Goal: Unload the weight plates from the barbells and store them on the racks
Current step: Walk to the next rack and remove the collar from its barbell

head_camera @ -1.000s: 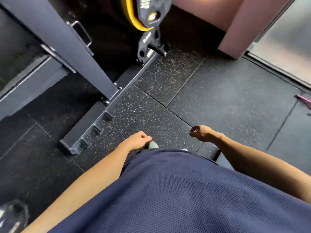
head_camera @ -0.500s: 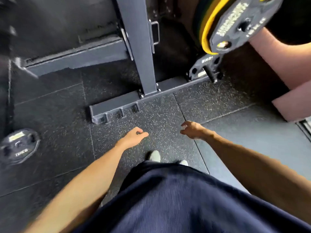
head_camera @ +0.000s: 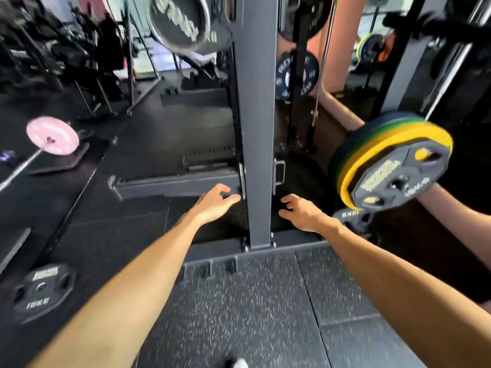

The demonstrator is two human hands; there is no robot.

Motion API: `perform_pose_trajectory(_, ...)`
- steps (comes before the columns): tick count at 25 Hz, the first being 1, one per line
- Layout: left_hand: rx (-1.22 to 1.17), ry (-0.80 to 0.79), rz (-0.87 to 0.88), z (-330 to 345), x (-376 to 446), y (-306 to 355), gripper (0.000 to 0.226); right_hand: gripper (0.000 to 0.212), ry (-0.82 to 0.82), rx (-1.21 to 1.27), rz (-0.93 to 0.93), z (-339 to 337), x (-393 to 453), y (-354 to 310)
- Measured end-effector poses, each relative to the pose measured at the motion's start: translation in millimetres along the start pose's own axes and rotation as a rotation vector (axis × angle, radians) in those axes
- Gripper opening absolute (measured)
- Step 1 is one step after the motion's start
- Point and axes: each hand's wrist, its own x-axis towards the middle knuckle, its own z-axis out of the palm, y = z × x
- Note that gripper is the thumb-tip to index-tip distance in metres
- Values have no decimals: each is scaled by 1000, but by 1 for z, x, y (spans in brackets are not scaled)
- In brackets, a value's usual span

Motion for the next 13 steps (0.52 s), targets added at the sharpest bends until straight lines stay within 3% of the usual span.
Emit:
perform_pose_trajectory(5, -29, 192, 131, -84, 13, 59, 52, 49, 143, -36, -160, -79, 25, -64)
perform_pose_trajectory(10, -78, 375, 224, -165, -2, 104, 34, 49, 261, -34, -335, -145, 37, -133)
perform_pose_trajectory(13, -170, 456, 279, -206, -8, 125, 43, 48, 328, -71, -391, -176, 44, -170)
